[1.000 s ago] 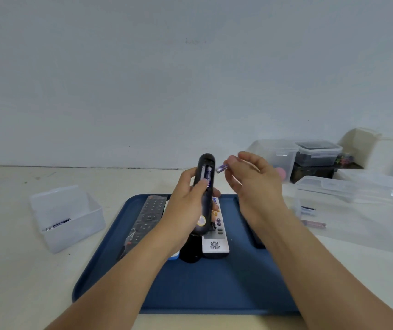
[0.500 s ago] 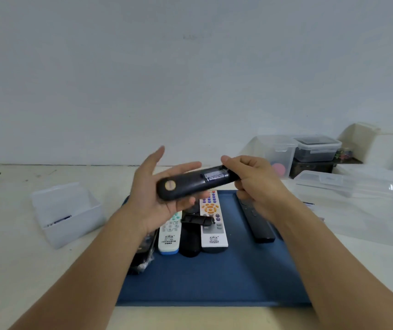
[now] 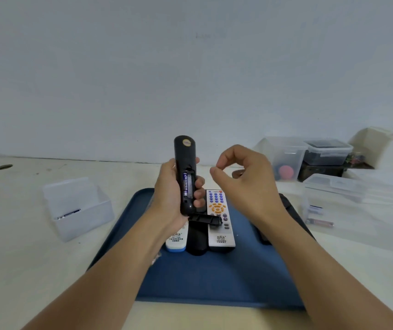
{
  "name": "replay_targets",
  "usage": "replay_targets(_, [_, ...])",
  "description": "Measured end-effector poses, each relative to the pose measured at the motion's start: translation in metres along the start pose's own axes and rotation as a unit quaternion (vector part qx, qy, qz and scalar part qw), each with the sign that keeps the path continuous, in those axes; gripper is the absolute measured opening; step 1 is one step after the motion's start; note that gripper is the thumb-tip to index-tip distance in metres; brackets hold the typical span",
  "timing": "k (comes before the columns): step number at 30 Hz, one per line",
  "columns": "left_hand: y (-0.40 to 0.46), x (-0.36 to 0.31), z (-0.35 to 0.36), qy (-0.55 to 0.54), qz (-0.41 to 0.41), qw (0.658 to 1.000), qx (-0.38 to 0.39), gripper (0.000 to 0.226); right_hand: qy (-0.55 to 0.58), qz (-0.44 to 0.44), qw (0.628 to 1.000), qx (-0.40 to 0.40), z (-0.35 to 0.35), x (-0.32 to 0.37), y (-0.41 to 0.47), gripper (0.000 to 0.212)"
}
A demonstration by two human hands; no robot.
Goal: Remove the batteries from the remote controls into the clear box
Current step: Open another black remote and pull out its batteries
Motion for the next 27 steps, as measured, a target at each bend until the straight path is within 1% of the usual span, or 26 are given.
replay_targets(2, [-0.002,0.000,0.004,0.009,0.002,1.000,0.015,0.044,0.019,-0.034,0.999,0.028,0.005,0.009,-0.001,0.015])
replay_targets(4, [-0.003,0.000,0.005,0.025,0.010,1.000,0.008,0.040,0.026,-0.058,0.996,0.056,0.011,0.014,-0.005,0.016])
replay_targets(7, [-0.004,0.002,0.006,0.050,0.016,0.999,-0.006,0.037,0.066,-0.059,0.993,0.072,0.019,0.014,-0.009,0.019])
replay_targets(11, [-0.006,0.002,0.009,0.071,0.019,0.997,-0.015,0.037,0.031,-0.078,0.993,0.078,0.024,0.010,-0.010,0.020])
replay_targets(15, [-0.007,0.004,0.012,0.081,0.023,0.996,-0.023,0.035,0.022,-0.071,0.993,0.088,0.027,0.002,-0.010,0.020])
replay_targets(19, [-0.009,0.005,0.010,0.088,0.025,0.995,-0.050,0.034,0.019,-0.077,0.993,0.093,0.029,0.000,-0.010,0.020])
replay_targets(23, [-0.011,0.007,0.011,0.110,0.028,0.991,-0.076,0.032,0.022,-0.060,0.994,0.092,0.033,-0.006,-0.010,0.021])
replay_targets(27, [-0.011,0.018,0.014,0.070,-0.002,0.995,-0.078,0.035,0.040,-0.041,0.996,0.068,0.039,-0.010,-0.013,0.021])
Point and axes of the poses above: each hand's wrist, its own y-axis towards the middle knuckle, its own z-axis out of the palm, x = y × z, the point moved 8 cm from there along y, towards the middle knuckle, and after that the axes turned 12 degrees about -z, right-handed, at the moved point
